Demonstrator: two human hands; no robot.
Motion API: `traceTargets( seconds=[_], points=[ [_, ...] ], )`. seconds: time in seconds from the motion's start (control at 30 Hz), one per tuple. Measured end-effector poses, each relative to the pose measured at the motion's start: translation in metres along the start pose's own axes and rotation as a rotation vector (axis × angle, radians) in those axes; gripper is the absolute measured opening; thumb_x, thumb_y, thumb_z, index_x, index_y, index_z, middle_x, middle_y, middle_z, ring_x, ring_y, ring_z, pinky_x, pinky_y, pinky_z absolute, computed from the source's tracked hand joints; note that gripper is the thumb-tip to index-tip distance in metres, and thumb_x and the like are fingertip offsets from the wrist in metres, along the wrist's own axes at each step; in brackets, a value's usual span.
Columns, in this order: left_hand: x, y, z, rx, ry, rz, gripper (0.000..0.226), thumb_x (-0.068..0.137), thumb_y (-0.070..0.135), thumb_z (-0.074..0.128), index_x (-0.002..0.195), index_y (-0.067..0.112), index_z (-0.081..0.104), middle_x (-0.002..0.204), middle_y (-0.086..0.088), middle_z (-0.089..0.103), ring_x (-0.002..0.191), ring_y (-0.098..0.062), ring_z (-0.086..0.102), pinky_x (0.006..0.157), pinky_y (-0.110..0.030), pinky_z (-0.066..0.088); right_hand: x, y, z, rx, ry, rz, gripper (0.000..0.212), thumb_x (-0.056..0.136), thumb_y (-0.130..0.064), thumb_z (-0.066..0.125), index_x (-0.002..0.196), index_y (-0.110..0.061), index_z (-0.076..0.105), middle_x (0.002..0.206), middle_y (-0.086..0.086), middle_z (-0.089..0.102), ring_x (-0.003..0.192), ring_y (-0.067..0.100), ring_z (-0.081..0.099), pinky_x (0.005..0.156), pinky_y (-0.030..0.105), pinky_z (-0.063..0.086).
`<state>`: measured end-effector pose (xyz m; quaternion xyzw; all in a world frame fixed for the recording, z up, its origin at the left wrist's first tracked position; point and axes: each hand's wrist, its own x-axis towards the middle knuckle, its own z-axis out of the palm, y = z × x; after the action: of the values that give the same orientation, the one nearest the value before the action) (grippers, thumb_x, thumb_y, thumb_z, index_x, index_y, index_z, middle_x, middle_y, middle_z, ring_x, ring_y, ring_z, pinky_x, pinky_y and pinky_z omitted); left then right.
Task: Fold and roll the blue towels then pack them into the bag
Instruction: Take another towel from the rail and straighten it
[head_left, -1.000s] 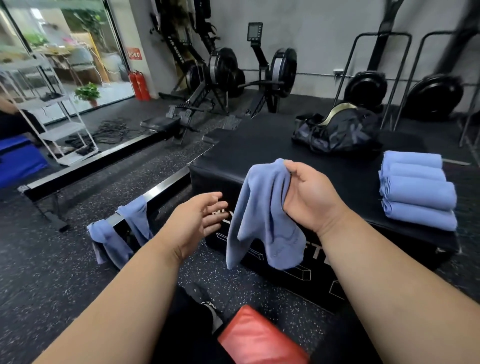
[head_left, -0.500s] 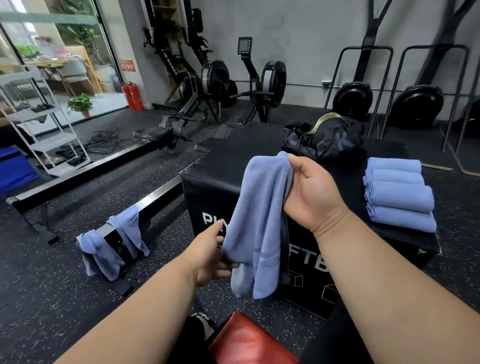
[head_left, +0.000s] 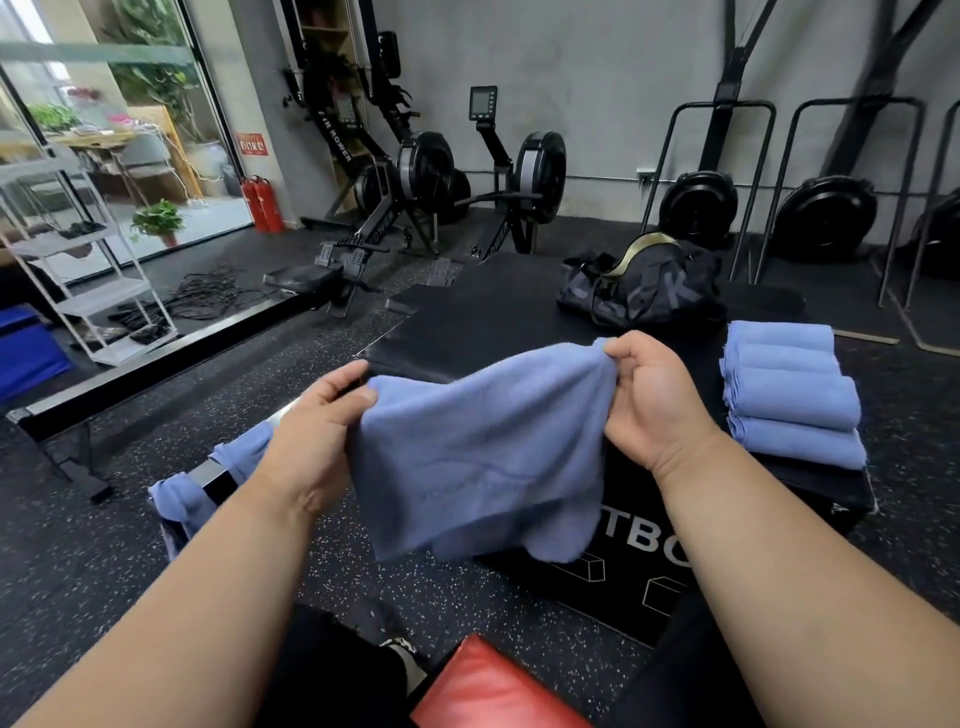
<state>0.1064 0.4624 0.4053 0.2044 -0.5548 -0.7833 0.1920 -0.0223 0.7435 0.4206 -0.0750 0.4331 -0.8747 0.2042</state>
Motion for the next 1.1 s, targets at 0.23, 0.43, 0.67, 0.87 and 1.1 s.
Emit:
traceTargets(
  seconds=[0.23, 0.43, 0.67, 0.87, 1.1],
  points=[
    [-0.001, 0.013, -0.005, 0.327, -0.050, 0.196, 0.035, 0.097, -0.005, 0.065, 0.118, 0.022, 0.072, 0.105, -0.004, 0.072, 0.097, -0.010, 0.066, 0.091, -0.019, 0.052, 0.009, 0.029, -0.029, -0.251, 0.112, 0.206, 0.060, 0.064, -0.025, 0.072, 0.119, 0.000, 0.066, 0.120, 0.027, 0.065, 0.118, 0.044, 0.066, 0.106, 0.052, 0.051],
    [-0.003, 0.021, 0.006, 0.476, -0.161, 0.228, 0.031, 0.096, -0.008, 0.065, 0.118, 0.014, 0.072, 0.097, 0.004, 0.079, 0.093, -0.008, 0.070, 0.087, -0.018, 0.054, 0.003, 0.047, -0.034, -0.535, 0.076, 0.319, 0.011, 0.087, -0.023, 0.064, 0.094, -0.016, 0.069, 0.096, 0.009, 0.071, 0.081, 0.024, 0.069, 0.083, 0.039, 0.056],
    [-0.001, 0.024, 0.011, 0.584, -0.223, 0.267, 0.031, 0.097, -0.004, 0.066, 0.114, 0.020, 0.074, 0.106, -0.006, 0.079, 0.094, -0.012, 0.071, 0.096, -0.030, 0.053, -0.003, 0.059, -0.020, -0.692, -0.010, 0.374, 0.028, 0.065, -0.031, 0.070, 0.090, -0.019, 0.065, 0.091, 0.011, 0.061, 0.087, 0.031, 0.059, 0.087, 0.043, 0.052],
    [0.007, 0.021, -0.001, 0.412, -0.124, 0.227, 0.037, 0.097, -0.010, 0.060, 0.114, 0.019, 0.073, 0.098, -0.001, 0.077, 0.095, -0.017, 0.068, 0.092, -0.031, 0.052, 0.004, 0.057, -0.023, -0.292, 0.095, 0.165, 0.024, 0.091, -0.003, 0.051, 0.105, 0.006, 0.068, 0.105, 0.022, 0.070, 0.101, 0.031, 0.067, 0.089, 0.042, 0.053],
    [0.003, 0.049, -0.017, 0.179, -0.070, 0.405, 0.038, 0.096, -0.011, 0.059, 0.100, 0.024, 0.074, 0.087, 0.008, 0.070, 0.084, -0.010, 0.062, 0.085, -0.026, 0.047, 0.002, 0.002, 0.002, -0.038, -0.070, 0.021, 0.034, 0.105, -0.025, 0.047, 0.111, -0.001, 0.071, 0.105, 0.017, 0.075, 0.104, 0.028, 0.072, 0.090, 0.035, 0.059]
  ],
)
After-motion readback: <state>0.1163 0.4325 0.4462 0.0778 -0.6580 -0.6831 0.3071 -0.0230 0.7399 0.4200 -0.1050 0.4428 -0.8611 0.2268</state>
